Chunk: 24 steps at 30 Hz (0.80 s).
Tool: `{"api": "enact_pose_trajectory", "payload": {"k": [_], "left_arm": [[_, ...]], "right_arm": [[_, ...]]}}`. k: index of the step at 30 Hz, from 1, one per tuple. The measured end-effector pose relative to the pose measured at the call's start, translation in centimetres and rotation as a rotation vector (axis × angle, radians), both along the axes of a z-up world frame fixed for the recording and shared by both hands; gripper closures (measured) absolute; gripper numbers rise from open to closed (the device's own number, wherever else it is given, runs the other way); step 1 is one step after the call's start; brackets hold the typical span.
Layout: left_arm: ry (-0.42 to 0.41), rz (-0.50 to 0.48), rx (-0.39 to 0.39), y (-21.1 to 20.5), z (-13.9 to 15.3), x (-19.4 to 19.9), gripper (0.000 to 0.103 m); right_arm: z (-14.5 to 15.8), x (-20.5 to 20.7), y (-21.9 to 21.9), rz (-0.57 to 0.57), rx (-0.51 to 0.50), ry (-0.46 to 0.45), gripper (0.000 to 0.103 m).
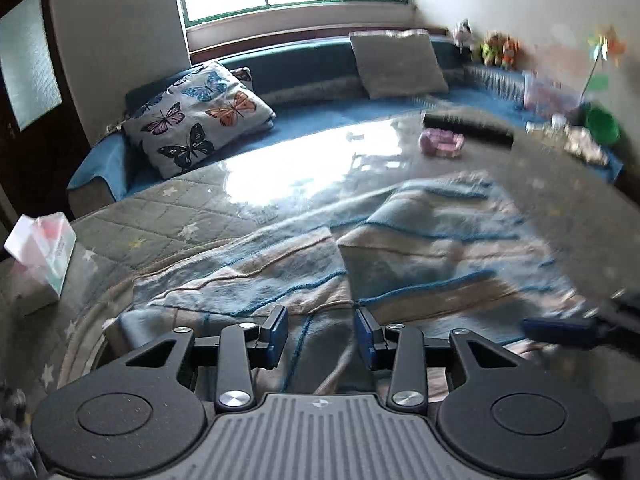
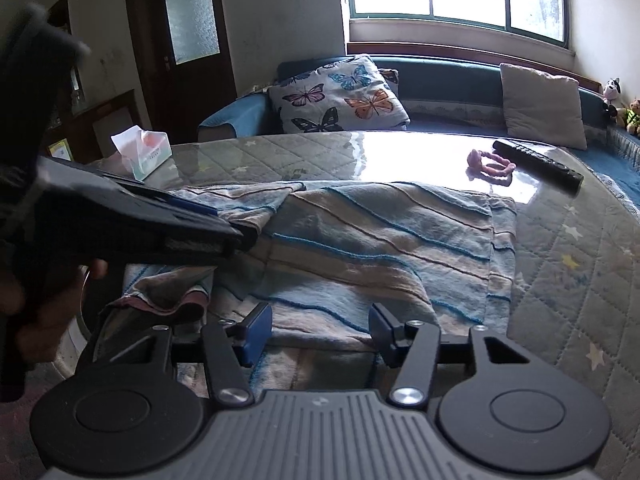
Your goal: Fold clothes
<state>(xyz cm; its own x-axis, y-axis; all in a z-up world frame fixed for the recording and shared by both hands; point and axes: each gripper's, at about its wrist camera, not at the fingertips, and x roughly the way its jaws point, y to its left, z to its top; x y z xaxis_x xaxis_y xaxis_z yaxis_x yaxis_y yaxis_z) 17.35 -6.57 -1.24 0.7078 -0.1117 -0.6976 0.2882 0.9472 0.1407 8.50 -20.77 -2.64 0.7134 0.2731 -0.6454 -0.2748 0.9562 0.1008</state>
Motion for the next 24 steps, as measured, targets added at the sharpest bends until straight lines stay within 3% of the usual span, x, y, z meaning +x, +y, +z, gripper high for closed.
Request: {"api": "enact_pose_trajectory", "payload": {"k": [2, 6, 8, 16, 21, 24], "left_arm": [[0.011, -0.014, 0.019, 0.1, -0.7, 0.4, 0.073], [0.022, -0.036, 0.033, 0.8, -1.3, 0.8, 0.095], [0.015, -0.044, 0.033, 1.2, -0.9, 0.7, 0.098], [-0.053, -0.005, 0.010, 4.2, 1.7, 0.3, 0.100], [-0.072, 0.057, -0.046, 6.8, 2.7, -0.9, 0.100], [-0.088, 0.097, -0.081, 8.5, 3.4, -2.1, 0.100]], "right_arm": [[0.0, 0.2, 0.2, 0.011, -0.001, 0.003, 0.049], [0.0, 0.7, 0.5, 0.033, -0.002, 0.009, 0.049], [0.1, 1.0, 0.8, 0.045, -0.004, 0.012, 0.049], [-0.2, 2.3, 3.4, 0.098, -0.045, 0.029, 0.048], [-1.1, 3.3, 4.7, 0.085, -0.051, 0.042, 0.049], [-1.6, 3.6, 5.4, 0.080, -0.068, 0.046, 0.054]]}}
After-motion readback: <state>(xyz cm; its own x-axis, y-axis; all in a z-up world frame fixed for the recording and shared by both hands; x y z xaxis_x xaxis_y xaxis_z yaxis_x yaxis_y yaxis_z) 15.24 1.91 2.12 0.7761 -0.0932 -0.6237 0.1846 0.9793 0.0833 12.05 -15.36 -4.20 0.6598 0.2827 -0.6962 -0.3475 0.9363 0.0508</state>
